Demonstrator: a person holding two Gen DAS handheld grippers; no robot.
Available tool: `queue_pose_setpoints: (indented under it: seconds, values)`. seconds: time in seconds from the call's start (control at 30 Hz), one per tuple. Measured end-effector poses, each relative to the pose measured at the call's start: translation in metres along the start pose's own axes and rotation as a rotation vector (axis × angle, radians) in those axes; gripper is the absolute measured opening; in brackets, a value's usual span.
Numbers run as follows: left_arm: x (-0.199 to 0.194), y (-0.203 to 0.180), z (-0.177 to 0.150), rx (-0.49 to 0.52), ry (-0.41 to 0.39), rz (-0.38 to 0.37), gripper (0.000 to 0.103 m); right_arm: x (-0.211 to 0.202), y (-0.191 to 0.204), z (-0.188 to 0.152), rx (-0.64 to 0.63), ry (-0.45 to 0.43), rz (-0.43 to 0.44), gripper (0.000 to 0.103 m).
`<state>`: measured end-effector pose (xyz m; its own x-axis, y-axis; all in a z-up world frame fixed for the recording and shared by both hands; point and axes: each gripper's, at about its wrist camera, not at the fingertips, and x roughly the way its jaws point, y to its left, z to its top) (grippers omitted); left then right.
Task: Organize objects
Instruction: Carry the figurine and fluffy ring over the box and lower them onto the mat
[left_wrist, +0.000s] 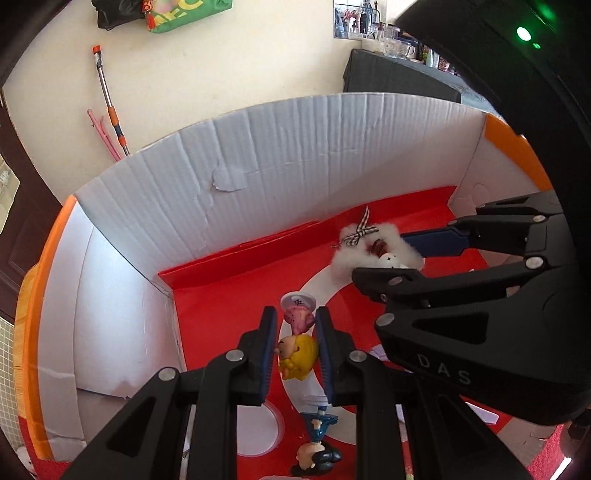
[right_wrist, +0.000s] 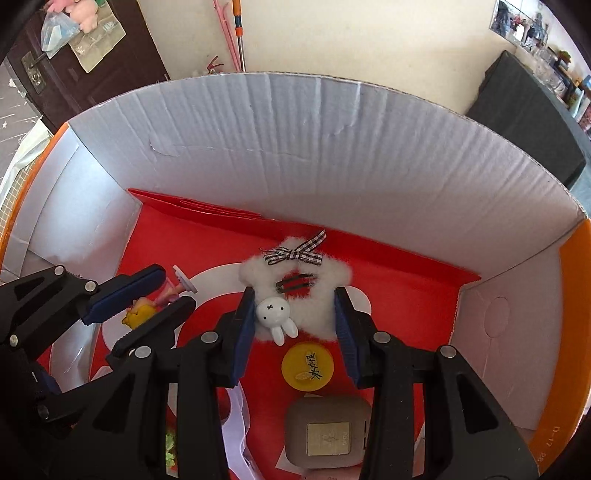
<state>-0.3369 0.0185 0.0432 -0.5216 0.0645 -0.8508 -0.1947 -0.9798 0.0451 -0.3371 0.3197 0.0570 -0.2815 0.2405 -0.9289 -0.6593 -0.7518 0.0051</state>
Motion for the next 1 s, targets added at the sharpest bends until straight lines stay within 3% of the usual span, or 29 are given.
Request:
queue_pose_setpoints:
  seconds: [0.53, 1.0]
  values:
    - [0.015, 0.010, 0.005, -0.025, 0.065, -0.018, 0.022, -0.001, 0.003, -0.009, -0.005, 0.025, -0.009, 0.040]
    - [0.015, -0.002, 0.004, -0.023, 0.063, -0.015, 0.022, -0.008, 0.009, -0.020, -0.004, 0.023, -0.010, 0.041]
